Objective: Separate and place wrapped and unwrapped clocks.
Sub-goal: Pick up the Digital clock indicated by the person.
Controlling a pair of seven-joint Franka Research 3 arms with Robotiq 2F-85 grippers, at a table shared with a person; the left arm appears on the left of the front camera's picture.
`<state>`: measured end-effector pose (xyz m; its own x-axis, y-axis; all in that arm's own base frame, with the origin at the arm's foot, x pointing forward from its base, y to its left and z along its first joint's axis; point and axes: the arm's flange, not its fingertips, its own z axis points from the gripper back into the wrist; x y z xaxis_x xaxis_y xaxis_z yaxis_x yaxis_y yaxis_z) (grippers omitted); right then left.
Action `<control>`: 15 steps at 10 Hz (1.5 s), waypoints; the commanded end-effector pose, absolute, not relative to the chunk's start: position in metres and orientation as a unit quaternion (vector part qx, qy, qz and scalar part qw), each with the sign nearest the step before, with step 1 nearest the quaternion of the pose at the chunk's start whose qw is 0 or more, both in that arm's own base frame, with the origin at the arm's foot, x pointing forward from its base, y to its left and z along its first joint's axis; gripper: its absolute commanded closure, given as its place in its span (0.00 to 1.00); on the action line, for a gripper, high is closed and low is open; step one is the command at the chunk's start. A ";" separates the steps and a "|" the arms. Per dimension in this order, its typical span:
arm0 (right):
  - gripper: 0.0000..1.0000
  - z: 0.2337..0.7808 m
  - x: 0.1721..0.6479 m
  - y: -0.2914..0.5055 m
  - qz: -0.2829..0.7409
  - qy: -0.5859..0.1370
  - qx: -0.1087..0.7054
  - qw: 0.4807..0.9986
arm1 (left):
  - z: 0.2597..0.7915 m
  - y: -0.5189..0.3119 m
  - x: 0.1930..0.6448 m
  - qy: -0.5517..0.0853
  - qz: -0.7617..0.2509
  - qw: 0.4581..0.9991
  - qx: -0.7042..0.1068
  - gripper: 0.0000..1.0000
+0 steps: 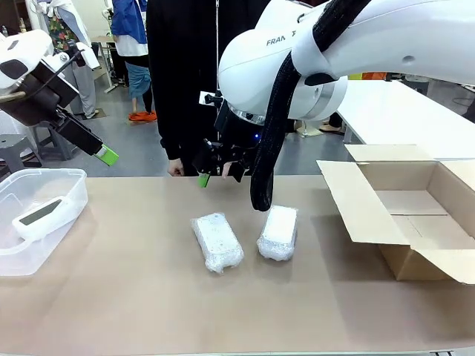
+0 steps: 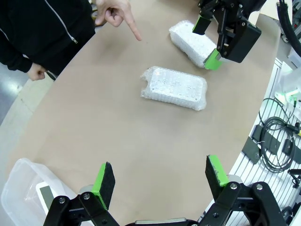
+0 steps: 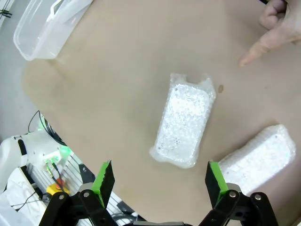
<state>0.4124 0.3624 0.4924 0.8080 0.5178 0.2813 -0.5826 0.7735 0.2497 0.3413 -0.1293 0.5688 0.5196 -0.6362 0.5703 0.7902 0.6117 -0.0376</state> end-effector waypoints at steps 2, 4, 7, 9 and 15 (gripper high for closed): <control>0.00 0.471 0.418 0.382 0.277 -0.077 0.111 0.951 | 0.568 -0.128 0.341 -0.260 -0.417 0.857 -0.155 0.00; 0.00 0.436 0.428 0.398 0.277 -0.040 0.088 0.956 | 0.568 -0.128 0.341 -0.260 -0.417 0.857 -0.155 0.00; 0.00 0.388 0.425 0.419 0.272 -0.031 0.051 0.961 | 0.568 -0.128 0.341 -0.260 -0.417 0.857 -0.155 0.00; 0.00 0.367 0.425 0.419 0.266 -0.034 0.043 0.962 | 0.568 -0.128 0.341 -0.260 -0.417 0.857 -0.155 0.00; 0.00 0.337 0.438 0.429 0.253 -0.038 0.023 0.967 | 0.568 -0.128 0.341 -0.260 -0.417 0.857 -0.155 0.00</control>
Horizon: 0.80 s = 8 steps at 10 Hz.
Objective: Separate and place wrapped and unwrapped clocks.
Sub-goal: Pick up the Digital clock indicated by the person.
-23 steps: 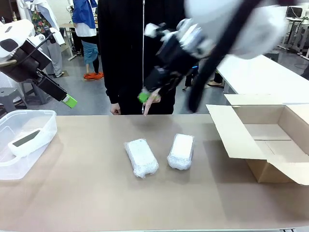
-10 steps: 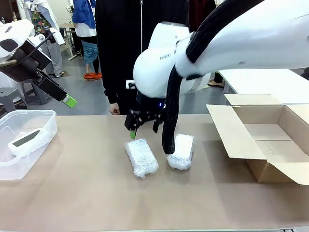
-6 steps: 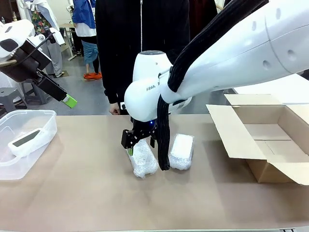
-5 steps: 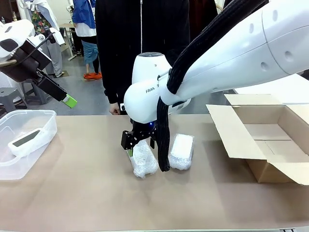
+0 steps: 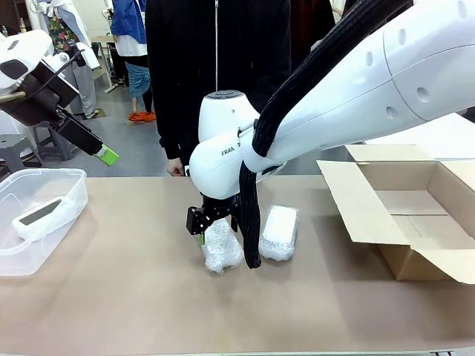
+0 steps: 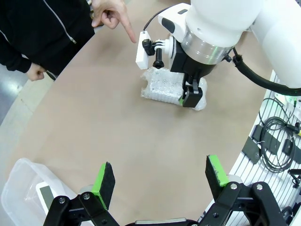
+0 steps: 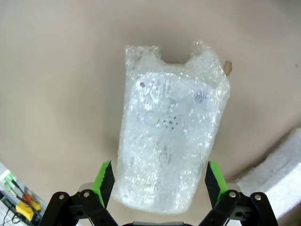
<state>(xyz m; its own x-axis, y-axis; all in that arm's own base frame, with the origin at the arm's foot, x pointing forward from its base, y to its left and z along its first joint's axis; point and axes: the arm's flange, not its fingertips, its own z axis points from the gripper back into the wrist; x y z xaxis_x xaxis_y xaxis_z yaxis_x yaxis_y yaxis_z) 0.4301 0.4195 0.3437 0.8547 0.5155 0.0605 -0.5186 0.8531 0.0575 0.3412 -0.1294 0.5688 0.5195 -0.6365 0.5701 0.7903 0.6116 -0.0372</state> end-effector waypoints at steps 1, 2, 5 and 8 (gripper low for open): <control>0.00 0.333 0.440 0.429 0.247 -0.044 0.024 0.968 | 0.568 -0.128 0.341 -0.260 -0.417 0.857 -0.155 0.00; 0.00 0.330 0.443 0.429 0.243 -0.052 0.022 0.968 | 0.568 -0.128 0.341 -0.260 -0.417 0.857 -0.155 0.00; 0.00 0.318 0.452 0.430 0.245 -0.028 0.029 0.969 | 0.568 -0.128 0.341 -0.260 -0.417 0.857 -0.155 0.00; 0.00 0.312 0.455 0.432 0.234 -0.041 0.020 0.971 | 0.568 -0.128 0.341 -0.260 -0.417 0.857 -0.155 0.00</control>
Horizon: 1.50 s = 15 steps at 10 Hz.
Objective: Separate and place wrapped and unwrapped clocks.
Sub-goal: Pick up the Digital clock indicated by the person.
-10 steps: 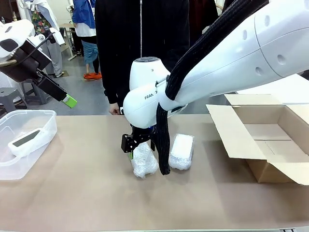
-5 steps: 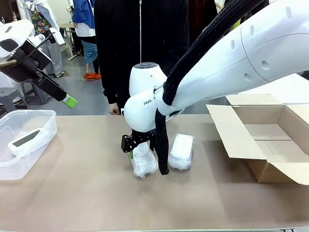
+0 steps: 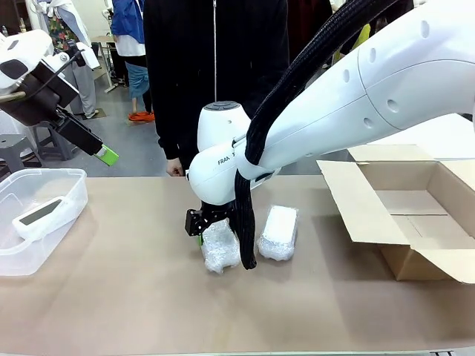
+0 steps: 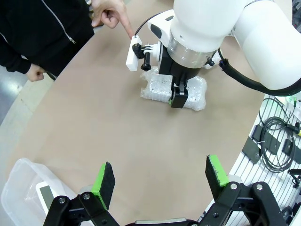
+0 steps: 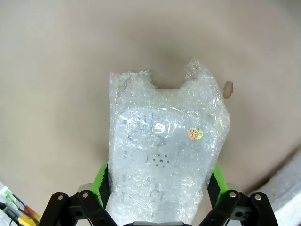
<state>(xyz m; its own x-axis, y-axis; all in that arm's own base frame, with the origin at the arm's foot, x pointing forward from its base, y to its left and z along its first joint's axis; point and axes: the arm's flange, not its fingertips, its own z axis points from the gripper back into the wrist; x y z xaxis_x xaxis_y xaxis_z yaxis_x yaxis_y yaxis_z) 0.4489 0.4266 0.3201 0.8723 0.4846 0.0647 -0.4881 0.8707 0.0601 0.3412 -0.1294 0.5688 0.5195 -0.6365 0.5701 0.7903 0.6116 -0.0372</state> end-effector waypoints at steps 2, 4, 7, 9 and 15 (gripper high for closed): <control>0.00 0.311 0.454 0.433 0.233 -0.024 0.018 0.972 | 0.568 -0.128 0.341 -0.260 -0.417 0.857 -0.155 0.00; 0.08 0.310 0.452 0.433 0.228 -0.015 0.005 0.974 | 0.568 -0.128 0.341 -0.260 -0.417 0.857 -0.155 0.00; 0.38 0.314 0.449 0.433 0.223 -0.017 0.003 0.975 | 0.568 -0.128 0.341 -0.260 -0.417 0.857 -0.155 0.00; 0.57 0.316 0.451 0.433 0.223 -0.011 0.000 0.975 | 0.568 -0.128 0.341 -0.260 -0.417 0.857 -0.155 0.00; 0.50 0.430 0.415 0.406 0.202 -0.044 0.024 0.978 | 0.568 -0.128 0.341 -0.260 -0.417 0.857 -0.155 0.00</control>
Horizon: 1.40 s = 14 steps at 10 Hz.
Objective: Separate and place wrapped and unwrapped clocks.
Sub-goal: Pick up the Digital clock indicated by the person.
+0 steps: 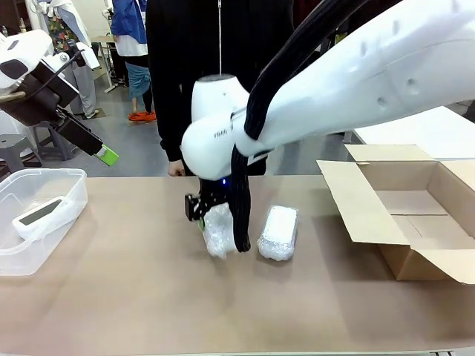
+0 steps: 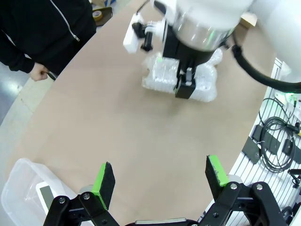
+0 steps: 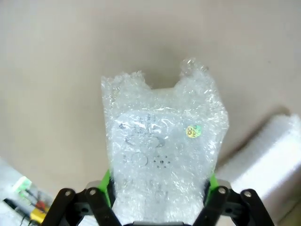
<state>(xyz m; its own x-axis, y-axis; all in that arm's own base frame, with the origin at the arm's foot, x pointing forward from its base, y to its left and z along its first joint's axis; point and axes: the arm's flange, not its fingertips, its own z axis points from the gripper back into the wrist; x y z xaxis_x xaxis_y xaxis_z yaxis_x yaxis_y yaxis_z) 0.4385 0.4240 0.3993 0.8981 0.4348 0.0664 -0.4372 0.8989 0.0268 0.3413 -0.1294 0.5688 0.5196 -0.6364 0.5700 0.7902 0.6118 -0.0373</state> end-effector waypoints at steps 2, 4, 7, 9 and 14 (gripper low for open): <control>0.50 0.485 0.382 0.396 0.195 -0.059 0.028 0.979 | 0.568 -0.128 0.341 -0.260 -0.417 0.857 -0.155 0.00; 0.50 0.538 0.346 0.385 0.202 -0.079 0.020 0.976 | 0.568 -0.128 0.341 -0.260 -0.417 0.857 -0.155 0.00; 0.50 0.560 0.333 0.351 0.202 -0.150 0.019 0.968 | 0.568 -0.128 0.341 -0.260 -0.417 0.857 -0.155 0.00; 0.50 0.537 0.351 0.355 0.175 -0.157 -0.003 0.972 | 0.568 -0.128 0.341 -0.260 -0.417 0.857 -0.155 0.00; 0.50 0.574 0.333 0.356 0.198 -0.141 0.011 0.970 | 0.568 -0.128 0.341 -0.260 -0.417 0.857 -0.155 0.00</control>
<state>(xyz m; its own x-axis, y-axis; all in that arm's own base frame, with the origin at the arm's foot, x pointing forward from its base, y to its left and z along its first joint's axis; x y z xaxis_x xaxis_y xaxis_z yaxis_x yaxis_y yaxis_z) 0.3338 0.3588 0.5725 0.8784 0.3814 0.2880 -0.3862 0.9214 -0.0425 0.3412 -0.1294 0.5689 0.5195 -0.6366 0.5700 0.7902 0.6117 -0.0370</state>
